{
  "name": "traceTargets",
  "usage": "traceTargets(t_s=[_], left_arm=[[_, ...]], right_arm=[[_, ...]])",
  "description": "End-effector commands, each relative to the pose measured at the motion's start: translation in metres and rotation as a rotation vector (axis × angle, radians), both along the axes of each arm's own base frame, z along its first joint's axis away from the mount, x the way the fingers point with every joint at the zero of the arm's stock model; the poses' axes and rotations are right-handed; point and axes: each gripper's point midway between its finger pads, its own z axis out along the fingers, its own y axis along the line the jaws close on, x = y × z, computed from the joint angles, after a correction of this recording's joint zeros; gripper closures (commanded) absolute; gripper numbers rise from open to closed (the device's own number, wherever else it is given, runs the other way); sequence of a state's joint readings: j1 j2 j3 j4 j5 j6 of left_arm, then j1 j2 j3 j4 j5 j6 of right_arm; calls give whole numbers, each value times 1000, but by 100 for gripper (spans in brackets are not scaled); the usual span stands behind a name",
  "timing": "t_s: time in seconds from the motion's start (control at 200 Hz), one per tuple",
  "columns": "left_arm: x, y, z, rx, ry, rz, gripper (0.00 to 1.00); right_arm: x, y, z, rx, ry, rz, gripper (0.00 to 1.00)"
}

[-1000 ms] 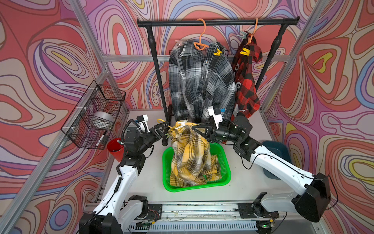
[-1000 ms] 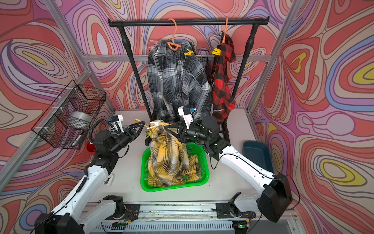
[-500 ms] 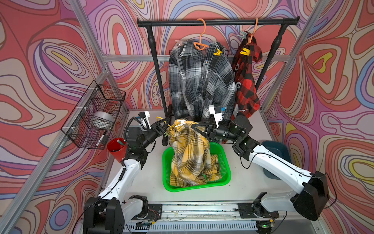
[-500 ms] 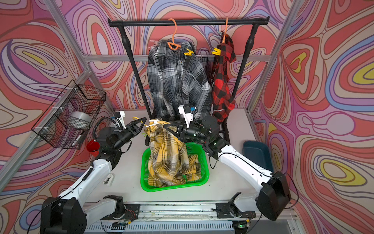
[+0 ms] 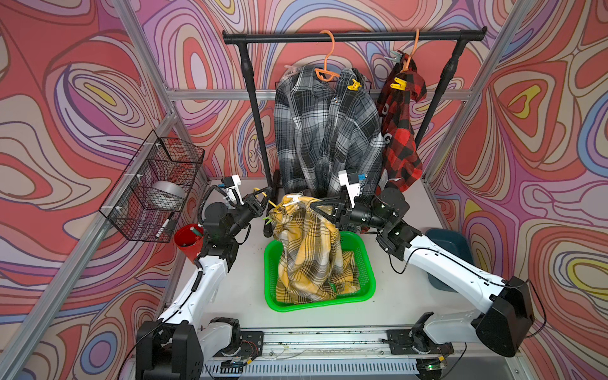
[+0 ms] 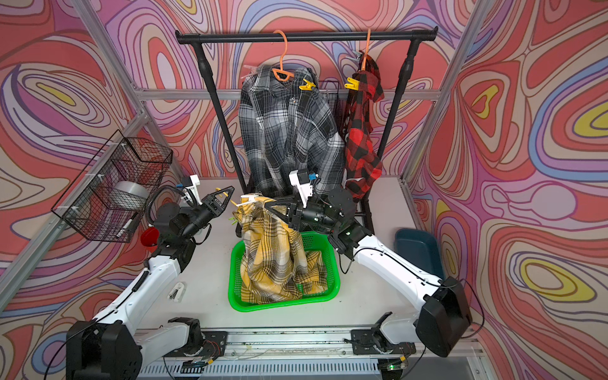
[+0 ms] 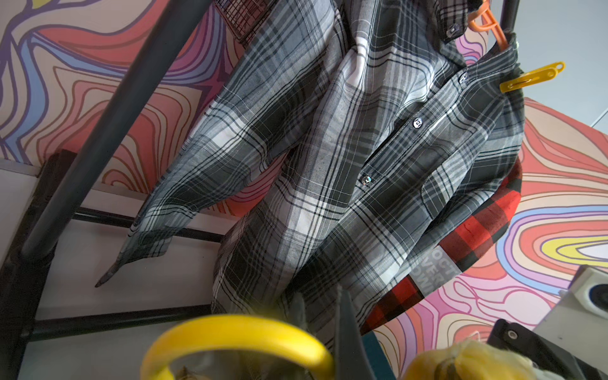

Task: Remove the clothespins securing long-sleeve shirts to the hanger
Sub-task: Remove the clamp from the hanger.

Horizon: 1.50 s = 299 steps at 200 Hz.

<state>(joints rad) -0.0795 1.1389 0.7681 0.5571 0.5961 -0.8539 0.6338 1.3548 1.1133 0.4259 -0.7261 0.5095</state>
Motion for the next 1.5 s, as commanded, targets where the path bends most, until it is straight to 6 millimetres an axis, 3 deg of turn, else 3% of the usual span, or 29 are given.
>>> traceTargets(t_s=[0.0, 0.13, 0.265, 0.3, 0.471, 0.666, 0.896, 1.022, 1.197, 1.492], left_arm=[[-8, -10, 31, 52, -86, -59, 100], [-13, -19, 33, 156, -71, -133, 100], [-16, -25, 33, 199, -44, -208, 100], [-16, -25, 31, 209, -31, -212, 100], [-18, -22, 30, 282, -6, -213, 100], [-20, -9, 28, 395, 43, -142, 100], [-25, -4, 28, 486, 52, -130, 100], [-27, -5, 30, 518, 63, -151, 100], [-26, -4, 28, 521, 96, -159, 100], [-17, 4, 19, 539, 147, -110, 100]], right_arm=[[3, -3, -7, -37, 14, -29, 99], [5, -6, -17, -111, 21, -64, 81], [6, -17, -20, -183, 2, -132, 40], [8, -20, -22, -207, 3, -154, 33], [12, -34, -31, -320, -3, -236, 24], [2, -44, -35, -380, -41, -243, 23], [-38, -44, -15, -411, -178, -66, 26], [-49, -42, -6, -420, -214, -2, 26], [-42, -37, 8, -392, -240, -10, 27], [-29, -10, 15, -370, -238, 3, 30]])
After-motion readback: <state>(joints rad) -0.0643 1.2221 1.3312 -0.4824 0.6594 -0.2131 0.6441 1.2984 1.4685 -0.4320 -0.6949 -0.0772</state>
